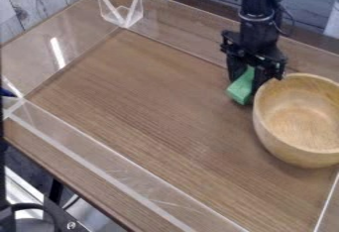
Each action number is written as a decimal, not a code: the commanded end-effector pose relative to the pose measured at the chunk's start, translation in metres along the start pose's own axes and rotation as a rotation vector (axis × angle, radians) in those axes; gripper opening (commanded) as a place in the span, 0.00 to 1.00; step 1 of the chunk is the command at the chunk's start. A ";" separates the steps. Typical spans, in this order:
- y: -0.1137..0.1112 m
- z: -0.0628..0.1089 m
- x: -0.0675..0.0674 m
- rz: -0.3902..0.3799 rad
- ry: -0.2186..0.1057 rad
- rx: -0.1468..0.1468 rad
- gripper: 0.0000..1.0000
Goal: Put the green block in the brown bowl
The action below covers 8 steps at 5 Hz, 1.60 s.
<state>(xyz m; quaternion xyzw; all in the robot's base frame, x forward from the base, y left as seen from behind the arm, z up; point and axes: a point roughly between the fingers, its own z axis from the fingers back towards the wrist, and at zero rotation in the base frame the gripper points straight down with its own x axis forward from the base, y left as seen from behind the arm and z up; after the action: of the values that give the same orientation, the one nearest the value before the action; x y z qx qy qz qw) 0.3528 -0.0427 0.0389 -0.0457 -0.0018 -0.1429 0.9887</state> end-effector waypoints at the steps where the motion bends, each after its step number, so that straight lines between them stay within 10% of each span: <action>1: -0.003 0.012 0.017 -0.009 -0.059 0.011 0.00; 8: -0.002 0.030 0.014 0.017 -0.079 -0.006 0.00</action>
<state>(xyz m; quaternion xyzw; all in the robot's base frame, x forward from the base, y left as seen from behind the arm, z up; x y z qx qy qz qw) 0.3529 -0.0432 0.0378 -0.0530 0.0083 -0.1355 0.9893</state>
